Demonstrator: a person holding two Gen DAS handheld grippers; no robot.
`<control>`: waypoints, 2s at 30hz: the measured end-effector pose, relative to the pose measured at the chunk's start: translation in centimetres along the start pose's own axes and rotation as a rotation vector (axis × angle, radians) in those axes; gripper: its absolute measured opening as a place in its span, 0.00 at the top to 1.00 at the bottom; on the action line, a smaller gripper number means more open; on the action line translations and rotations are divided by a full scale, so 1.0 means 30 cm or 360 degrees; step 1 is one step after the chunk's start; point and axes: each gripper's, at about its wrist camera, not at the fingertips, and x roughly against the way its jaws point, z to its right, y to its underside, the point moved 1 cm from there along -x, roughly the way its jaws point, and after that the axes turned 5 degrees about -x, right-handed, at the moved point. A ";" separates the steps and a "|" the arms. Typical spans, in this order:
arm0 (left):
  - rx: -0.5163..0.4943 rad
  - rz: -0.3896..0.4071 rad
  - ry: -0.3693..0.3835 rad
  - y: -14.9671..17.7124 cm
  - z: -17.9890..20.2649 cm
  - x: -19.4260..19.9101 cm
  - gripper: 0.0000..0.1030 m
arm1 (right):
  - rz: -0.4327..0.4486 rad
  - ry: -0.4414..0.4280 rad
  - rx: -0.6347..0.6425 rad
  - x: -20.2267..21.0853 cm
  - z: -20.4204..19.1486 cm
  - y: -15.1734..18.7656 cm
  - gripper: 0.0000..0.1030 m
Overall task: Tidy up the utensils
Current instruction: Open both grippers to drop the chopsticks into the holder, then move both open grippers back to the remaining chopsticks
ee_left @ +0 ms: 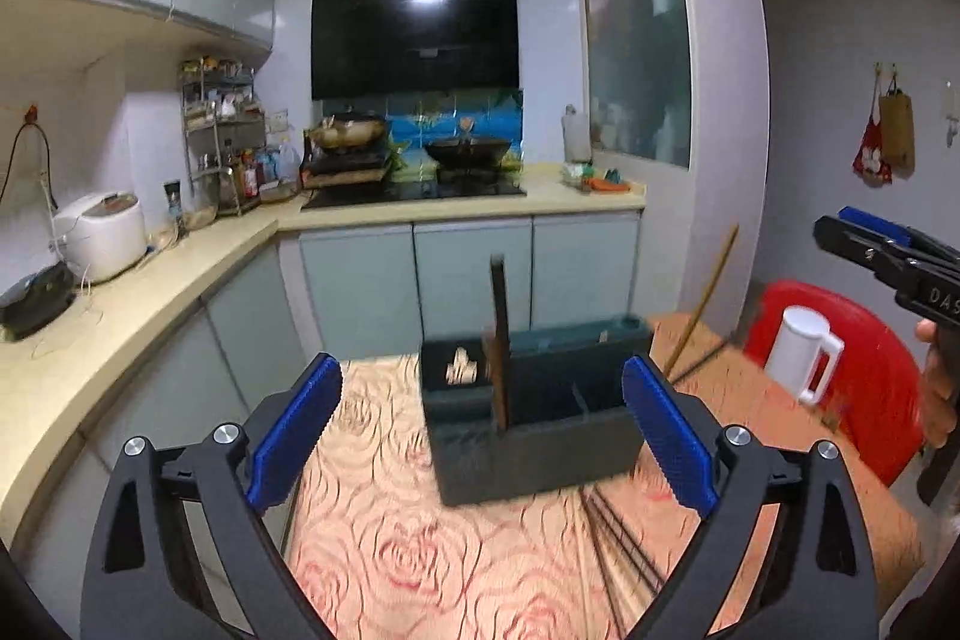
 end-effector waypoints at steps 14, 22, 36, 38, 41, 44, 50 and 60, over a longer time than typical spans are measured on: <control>0.0113 -0.0253 0.0007 0.318 -0.020 0.033 0.11 | -0.0226 0.0065 -0.0050 0.033 0.024 0.299 0.34; 0.0082 -0.0396 0.0027 0.489 0.033 0.027 0.11 | -0.0368 0.0085 -0.0049 0.075 0.032 0.491 0.34; -0.0202 -0.0612 0.0131 0.669 0.211 -0.067 0.12 | -0.0441 0.0096 -0.0028 0.115 0.008 0.643 0.34; -0.0218 -0.0629 0.0140 0.676 0.224 -0.081 0.12 | -0.0440 0.0099 -0.0021 0.115 0.009 0.644 0.34; -0.0230 -0.0664 0.0166 0.677 0.236 -0.106 0.20 | -0.0444 0.0108 -0.0016 0.112 0.014 0.651 0.34; -0.0252 -0.0701 0.0168 0.682 0.245 -0.131 0.29 | -0.0462 0.0115 -0.0028 0.103 0.023 0.663 0.34; -0.0246 -0.0746 0.0227 0.685 0.262 -0.169 0.33 | -0.0506 0.0110 -0.0034 0.089 0.027 0.690 0.34; -0.0163 -0.0746 0.0196 0.682 0.228 -0.175 0.52 | -0.0621 0.0013 -0.0011 0.075 -0.012 0.754 0.35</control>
